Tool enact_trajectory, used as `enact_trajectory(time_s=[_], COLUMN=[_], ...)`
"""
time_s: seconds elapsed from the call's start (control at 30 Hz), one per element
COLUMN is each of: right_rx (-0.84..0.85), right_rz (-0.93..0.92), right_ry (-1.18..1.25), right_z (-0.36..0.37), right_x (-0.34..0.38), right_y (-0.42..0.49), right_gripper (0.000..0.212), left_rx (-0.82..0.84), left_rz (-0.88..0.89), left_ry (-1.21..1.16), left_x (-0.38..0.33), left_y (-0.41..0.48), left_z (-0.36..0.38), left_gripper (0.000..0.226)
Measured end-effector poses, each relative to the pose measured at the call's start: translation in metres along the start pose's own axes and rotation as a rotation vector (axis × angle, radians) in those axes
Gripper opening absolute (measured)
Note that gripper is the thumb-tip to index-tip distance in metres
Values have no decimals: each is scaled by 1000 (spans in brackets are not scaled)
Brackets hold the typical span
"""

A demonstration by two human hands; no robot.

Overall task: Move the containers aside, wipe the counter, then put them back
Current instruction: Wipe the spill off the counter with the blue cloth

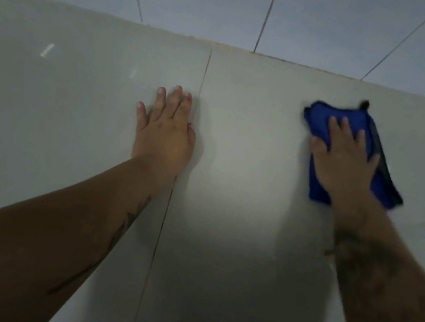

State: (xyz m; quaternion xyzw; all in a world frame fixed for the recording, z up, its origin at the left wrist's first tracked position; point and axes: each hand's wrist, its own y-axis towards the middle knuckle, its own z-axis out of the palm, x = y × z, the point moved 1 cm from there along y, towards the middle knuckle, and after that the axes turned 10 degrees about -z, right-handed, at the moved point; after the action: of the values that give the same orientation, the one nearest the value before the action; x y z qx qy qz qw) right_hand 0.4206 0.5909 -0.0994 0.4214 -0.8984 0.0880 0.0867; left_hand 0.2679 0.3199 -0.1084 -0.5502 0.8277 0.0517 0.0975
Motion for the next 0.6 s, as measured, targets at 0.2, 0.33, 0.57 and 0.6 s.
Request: enact_trajectory(time_s=[0.2,0.33,0.57,0.6], right_rx=[19,72,6,4], right_rz=[-132,-418,10,65], right_ry=[-49,-8,13,15], right_z=[38,38,2,4], right_x=[129,163,49,49], right_y=[-85,0,86,68], right_gripper=[60,57,58,58], left_rx=[-1,-22,-3,1], left_rz=[-8,-33,3,7], left_ry=[-11,-51,2,-1], left_x=[-9,-8,-9,-9], left_y=[34,37,39,39], left_z=[1,3,2,2], left_gripper=[58,57,57,57])
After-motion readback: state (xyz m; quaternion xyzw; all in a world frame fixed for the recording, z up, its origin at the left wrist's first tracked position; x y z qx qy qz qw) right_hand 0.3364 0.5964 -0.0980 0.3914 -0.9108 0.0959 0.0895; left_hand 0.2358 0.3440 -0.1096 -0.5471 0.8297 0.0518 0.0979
